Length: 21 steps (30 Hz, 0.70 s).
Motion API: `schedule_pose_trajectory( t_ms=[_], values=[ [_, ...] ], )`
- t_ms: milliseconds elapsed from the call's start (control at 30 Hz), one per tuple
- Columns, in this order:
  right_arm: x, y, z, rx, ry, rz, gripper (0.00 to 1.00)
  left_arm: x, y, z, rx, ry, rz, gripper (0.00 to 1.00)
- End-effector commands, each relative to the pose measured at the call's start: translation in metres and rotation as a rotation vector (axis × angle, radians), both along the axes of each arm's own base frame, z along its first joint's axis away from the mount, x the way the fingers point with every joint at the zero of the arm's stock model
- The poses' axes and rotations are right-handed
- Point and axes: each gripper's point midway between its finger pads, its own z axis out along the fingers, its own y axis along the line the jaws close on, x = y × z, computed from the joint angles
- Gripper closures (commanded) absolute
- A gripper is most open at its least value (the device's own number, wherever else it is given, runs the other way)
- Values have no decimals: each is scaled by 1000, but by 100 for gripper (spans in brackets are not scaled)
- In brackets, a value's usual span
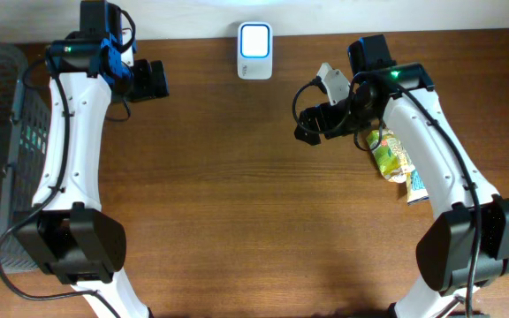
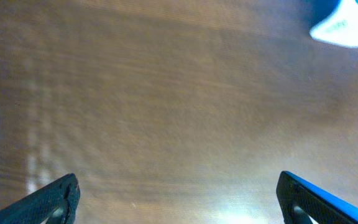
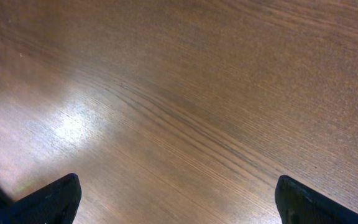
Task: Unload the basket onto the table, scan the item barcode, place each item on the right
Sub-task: 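Move the pack right and release it beside the white bag, then grasp a teal drink pouch from the basket with the left gripper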
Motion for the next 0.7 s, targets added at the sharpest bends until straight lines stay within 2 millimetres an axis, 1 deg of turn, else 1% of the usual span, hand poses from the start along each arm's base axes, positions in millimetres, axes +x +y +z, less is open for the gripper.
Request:
schedule_pose_trajectory(
  t_ms=[0,67,100,133,167,200,233,267,300,333,367,400,467,500,533,567,633,667],
  values=[
    [-1,3,-2,10,17,4,1,2,-12,0,-69,-4,-36,1],
    [-1,3,-2,10,18,4,1,3,-7,1,-50,-11,-28,0],
    [-1,3,-2,10,17,4,1,4,5,15,3,-45,-19,4],
    [-2,3,-2,9,18,4,1,4,13,30,18,-76,-1,5],
    [-2,3,-2,9,19,4,1,3,27,63,29,-148,32,8],
    [-2,3,-2,10,19,4,1,0,41,90,35,-211,67,9],
    [-2,3,-2,9,19,4,1,-6,63,123,37,-288,150,9],
    [-2,3,-2,9,19,4,1,-18,95,155,39,-363,273,10],
    [-2,3,-2,9,19,4,1,-33,126,174,41,-406,397,10],
    [-2,3,-2,10,19,4,1,-53,163,183,41,-426,544,11],
    [-2,3,-2,9,19,4,1,-70,192,182,37,-420,647,13],
    [-2,3,-2,9,19,4,1,-91,226,173,25,-389,779,15],
    [-3,3,-2,9,23,4,1,-113,260,154,21,-330,892,16],
    [-3,3,-2,9,23,4,1,-119,271,144,19,-301,922,16],
    [-3,3,-2,9,23,5,1,-124,285,126,17,-256,956,20],
    [-3,3,-2,8,26,5,1,-123,296,102,10,-205,978,20],
    [-5,3,-3,6,35,4,1,-112,306,63,-2,-136,978,22],
    [-8,2,-3,4,46,4,2,-97,308,33,-10,-94,925,23]
  ],
)
